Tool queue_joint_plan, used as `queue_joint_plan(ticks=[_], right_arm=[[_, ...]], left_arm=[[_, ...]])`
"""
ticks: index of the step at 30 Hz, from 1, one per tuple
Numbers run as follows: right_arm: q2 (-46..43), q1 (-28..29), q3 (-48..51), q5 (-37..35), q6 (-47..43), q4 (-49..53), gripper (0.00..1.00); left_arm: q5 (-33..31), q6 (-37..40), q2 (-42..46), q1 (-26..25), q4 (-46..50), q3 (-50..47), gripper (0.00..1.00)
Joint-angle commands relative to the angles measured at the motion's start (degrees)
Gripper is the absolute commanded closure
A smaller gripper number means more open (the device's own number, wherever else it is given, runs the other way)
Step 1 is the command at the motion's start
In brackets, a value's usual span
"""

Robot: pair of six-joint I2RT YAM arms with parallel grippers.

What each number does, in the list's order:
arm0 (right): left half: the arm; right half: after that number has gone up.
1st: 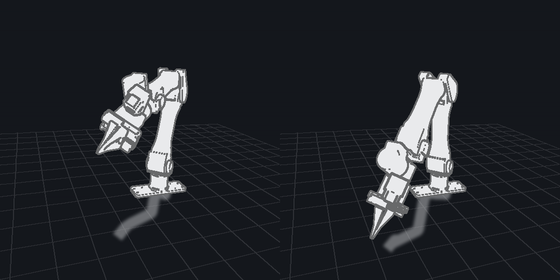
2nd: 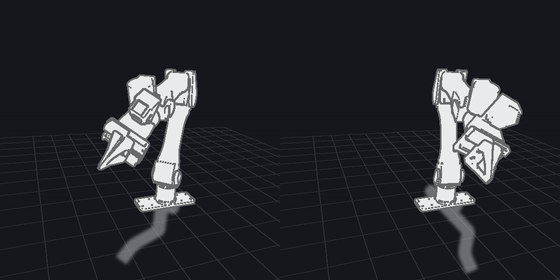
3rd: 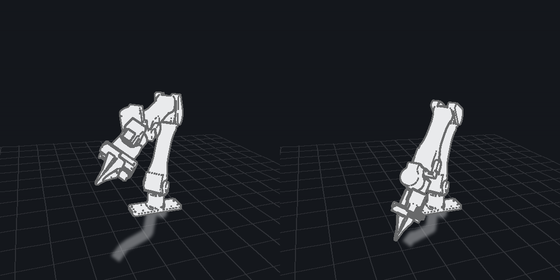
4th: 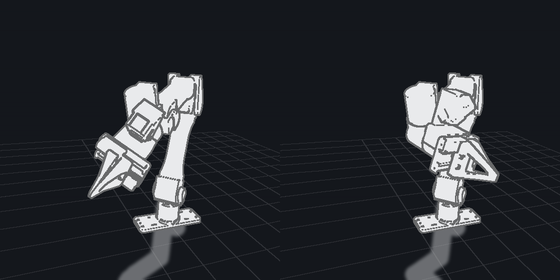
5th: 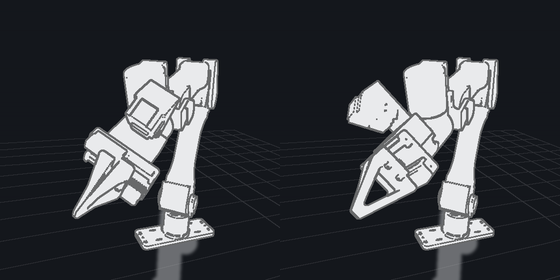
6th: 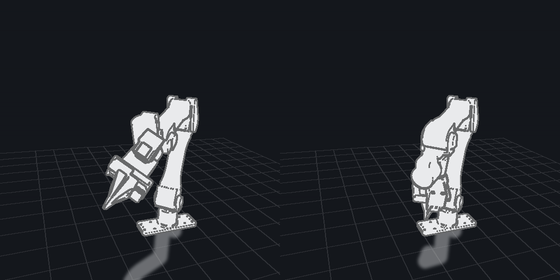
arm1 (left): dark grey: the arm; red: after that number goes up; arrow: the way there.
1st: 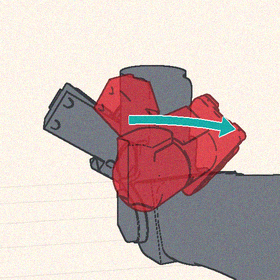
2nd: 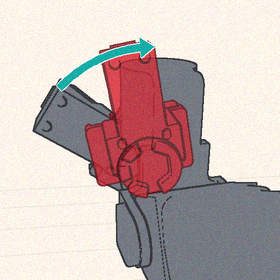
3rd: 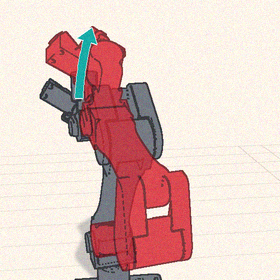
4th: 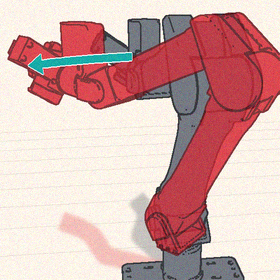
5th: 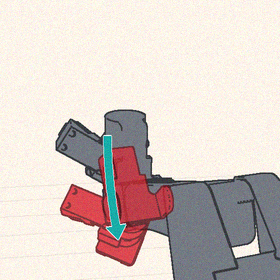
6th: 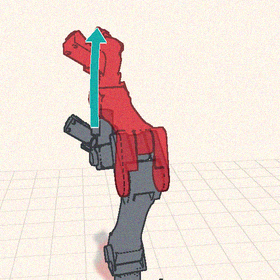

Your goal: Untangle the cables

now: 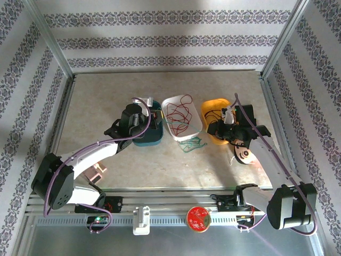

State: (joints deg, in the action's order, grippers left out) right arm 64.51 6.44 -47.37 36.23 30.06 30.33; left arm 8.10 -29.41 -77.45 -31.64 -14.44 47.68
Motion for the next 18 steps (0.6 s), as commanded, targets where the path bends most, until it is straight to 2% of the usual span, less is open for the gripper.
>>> queue_joint_plan(ticks=[1,3,6,11,18], right_arm=[[0.2,1.1,-1.0,-4.0,-0.4,3.1,0.66],[-0.7,2.0,-1.0,-6.4,0.4,2.3,0.59],[-2.0,0.8,-0.2,-9.8,1.7,1.6,0.57],[-1.2,0.0,0.3,-10.0,0.9,1.6,0.56],[1.0,0.1,0.5,-8.6,1.3,0.5,0.56]], left_arm=[[-9.1,0.4,2.9,5.4,0.3,0.8,1.00],[-10.6,-0.2,4.2,6.8,2.8,0.9,1.00],[-13.2,-1.4,7.2,9.7,6.8,0.3,1.00],[-9.9,0.6,9.7,15.7,16.1,2.7,1.00],[-2.9,13.5,0.8,20.8,36.6,15.6,1.00]])
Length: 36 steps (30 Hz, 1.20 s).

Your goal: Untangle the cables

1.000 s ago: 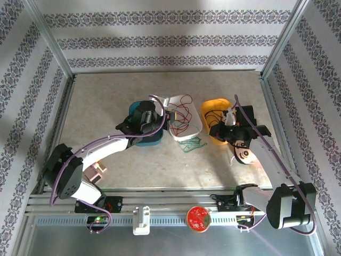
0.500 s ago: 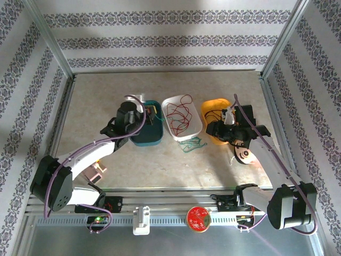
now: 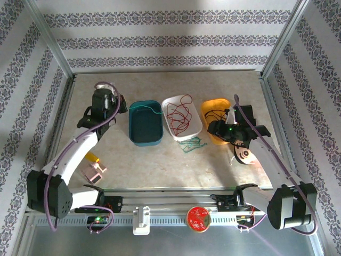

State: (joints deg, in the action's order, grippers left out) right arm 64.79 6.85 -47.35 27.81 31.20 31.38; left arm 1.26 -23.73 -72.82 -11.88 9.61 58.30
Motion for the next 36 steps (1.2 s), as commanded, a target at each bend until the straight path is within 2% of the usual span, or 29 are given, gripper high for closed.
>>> queue_joint_plan(ticks=[1,6,10,16,23,27,29,36], right_arm=[[0.9,-0.3,0.4,-0.2,0.1,-0.5,0.57],[1.9,-0.3,0.4,0.4,-0.4,-0.4,0.56],[2.4,-0.3,0.4,1.1,-0.6,-0.4,0.56],[1.7,-0.2,0.2,1.0,-1.3,0.4,0.56],[0.1,-0.2,0.7,0.4,-1.9,1.5,0.56],[-0.4,-0.2,0.7,0.1,-2.0,2.0,0.56],[-0.6,-0.2,0.8,0.0,-2.1,2.2,0.56],[-0.7,-0.3,0.7,0.0,-2.5,2.6,0.56]], left_arm=[[4.7,10.1,-5.9,1.1,15.4,7.3,1.00],[6.3,18.5,-18.9,1.1,29.9,20.5,1.00],[6.6,22.2,-27.4,0.5,36.2,28.1,1.00],[4.4,26.5,-37.5,-2.9,40.8,36.4,1.00],[-6.3,29.4,-45.8,-6.3,40.8,42.2,1.00],[-9.2,27.9,-48.7,-6.6,40.2,44.6,1.00],[-6.5,27.5,-48.6,-6.6,39.3,45.0,1.00],[9.5,28.0,-43.4,-6.5,37.8,45.2,1.00]])
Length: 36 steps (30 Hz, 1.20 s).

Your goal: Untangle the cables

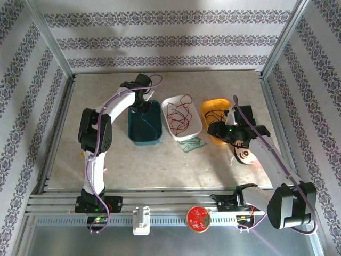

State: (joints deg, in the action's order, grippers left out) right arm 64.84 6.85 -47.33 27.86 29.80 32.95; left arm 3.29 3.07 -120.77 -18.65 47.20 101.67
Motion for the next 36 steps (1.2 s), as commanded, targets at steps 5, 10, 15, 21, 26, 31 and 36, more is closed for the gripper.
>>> queue_joint_plan(ticks=[5,10,15,21,26,31,36], right_arm=[[-0.1,-0.2,0.5,0.1,-1.3,0.9,0.56],[0.2,-0.3,0.7,-0.1,-1.8,0.9,0.56],[0.5,-0.2,1.0,-0.2,-1.8,0.8,0.56],[0.1,-0.2,1.4,-0.2,-1.9,0.7,0.56],[-0.1,-0.2,1.5,-0.1,-2.0,0.7,0.56],[-0.1,-0.2,1.5,0.1,-1.9,0.7,0.56],[-0.5,-0.2,1.8,-0.3,-2.0,0.7,0.56]], left_arm=[[14.4,2.2,10.0,0.3,0.0,0.1,1.00],[16.7,5.1,14.0,0.7,2.1,-1.4,1.00],[21.7,4.5,17.6,3.0,0.0,-4.1,1.00],[12.5,1.8,20.6,5.7,-5.4,-7.5,1.00],[8.4,0.0,22.2,6.8,-10.6,-11.0,1.00],[6.0,-2.6,23.1,7.5,-15.4,-14.1,1.00],[2.1,-1.5,23.4,7.5,-15.8,-14.8,1.00]])
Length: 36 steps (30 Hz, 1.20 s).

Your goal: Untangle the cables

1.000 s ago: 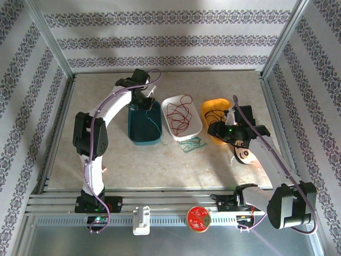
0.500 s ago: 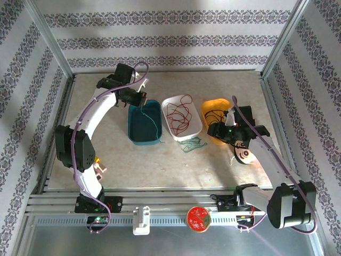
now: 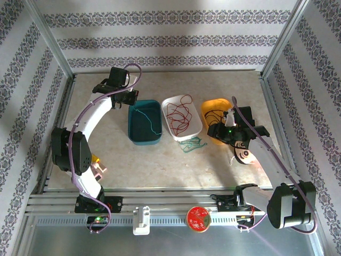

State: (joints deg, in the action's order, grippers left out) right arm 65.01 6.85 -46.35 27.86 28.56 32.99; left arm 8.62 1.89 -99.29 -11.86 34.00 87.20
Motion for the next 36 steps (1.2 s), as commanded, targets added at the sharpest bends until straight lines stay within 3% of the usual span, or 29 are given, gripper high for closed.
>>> queue_joint_plan(ticks=[1,9,17,18,21,30,32,36], right_arm=[[-0.7,-0.2,0.8,-0.3,-0.8,0.7,0.56],[-0.1,-0.2,0.6,0.0,-0.8,0.7,0.56],[0.1,-0.2,0.2,0.1,-0.7,0.8,0.56],[0.0,-0.1,0.2,0.2,-0.8,0.8,0.56],[-0.1,-0.1,0.1,0.3,-0.8,1.0,0.56],[-0.2,0.1,0.1,-0.1,-1.0,1.5,0.56],[-0.2,0.3,0.0,-0.3,-1.0,1.6,0.56],[0.1,1.4,0.0,-0.8,-0.9,1.8,0.56]], left_arm=[[-3.7,0.0,1.5,0.8,-1.7,0.0,1.00],[-1.9,1.9,-4.2,0.3,5.8,2.1,1.00],[-1.1,0.5,-8.9,-1.8,4.5,2.1,1.00],[-1.2,0.2,-9.4,-1.9,4.1,2.1,0.96],[-1.2,-0.1,-10.7,-2.1,3.4,2.7,0.70],[-1.6,0.4,-10.8,-3.5,4.0,5.3,0.20],[-1.4,0.5,-9.5,-4.1,3.3,4.9,0.14],[-0.8,1.4,-5.3,-7.6,1.3,2.7,0.12]])
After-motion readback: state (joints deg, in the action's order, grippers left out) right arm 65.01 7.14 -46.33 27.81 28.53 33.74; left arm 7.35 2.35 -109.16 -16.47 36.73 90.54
